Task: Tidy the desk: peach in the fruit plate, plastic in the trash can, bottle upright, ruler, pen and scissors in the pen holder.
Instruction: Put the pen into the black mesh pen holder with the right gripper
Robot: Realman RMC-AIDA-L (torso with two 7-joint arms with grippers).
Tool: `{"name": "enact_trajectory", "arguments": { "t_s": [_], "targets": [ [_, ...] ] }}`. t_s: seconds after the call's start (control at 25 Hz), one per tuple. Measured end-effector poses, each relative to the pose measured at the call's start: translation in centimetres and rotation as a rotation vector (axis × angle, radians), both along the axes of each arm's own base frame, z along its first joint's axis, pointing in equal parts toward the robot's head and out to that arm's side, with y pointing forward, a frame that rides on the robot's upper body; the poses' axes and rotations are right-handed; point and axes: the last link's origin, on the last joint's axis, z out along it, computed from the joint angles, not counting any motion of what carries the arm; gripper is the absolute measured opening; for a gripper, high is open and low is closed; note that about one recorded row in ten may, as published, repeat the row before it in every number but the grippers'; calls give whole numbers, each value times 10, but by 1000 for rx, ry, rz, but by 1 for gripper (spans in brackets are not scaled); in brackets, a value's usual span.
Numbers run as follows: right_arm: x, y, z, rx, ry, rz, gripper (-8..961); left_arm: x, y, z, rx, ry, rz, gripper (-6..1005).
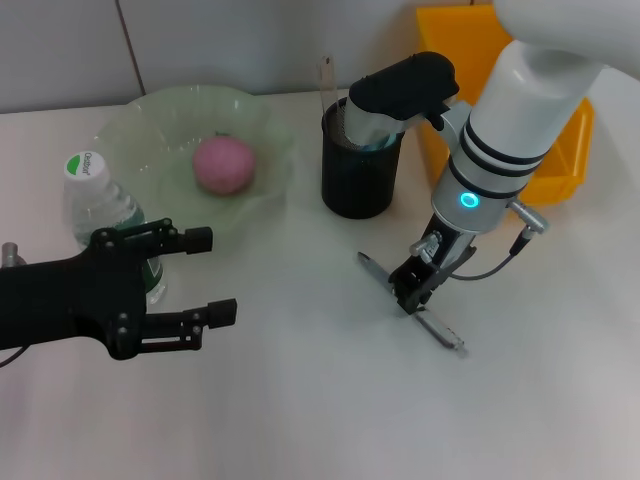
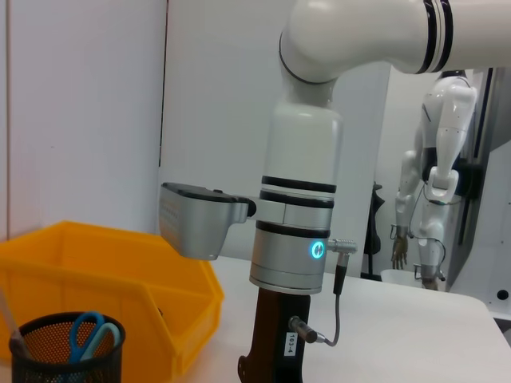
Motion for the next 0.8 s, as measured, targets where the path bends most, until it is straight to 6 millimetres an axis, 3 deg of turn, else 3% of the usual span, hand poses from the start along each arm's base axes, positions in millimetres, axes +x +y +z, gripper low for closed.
{"name": "enact_trajectory", "arguments": {
  "t_s": [0.36, 0.8],
  "targets": [
    [-14, 5, 18, 38, 52, 60, 128, 0, 1, 1, 5, -1, 3, 829],
    [-52, -9, 72, 20, 121, 524, 144, -2, 1, 4, 27, -22, 24, 829]
  ]
}}
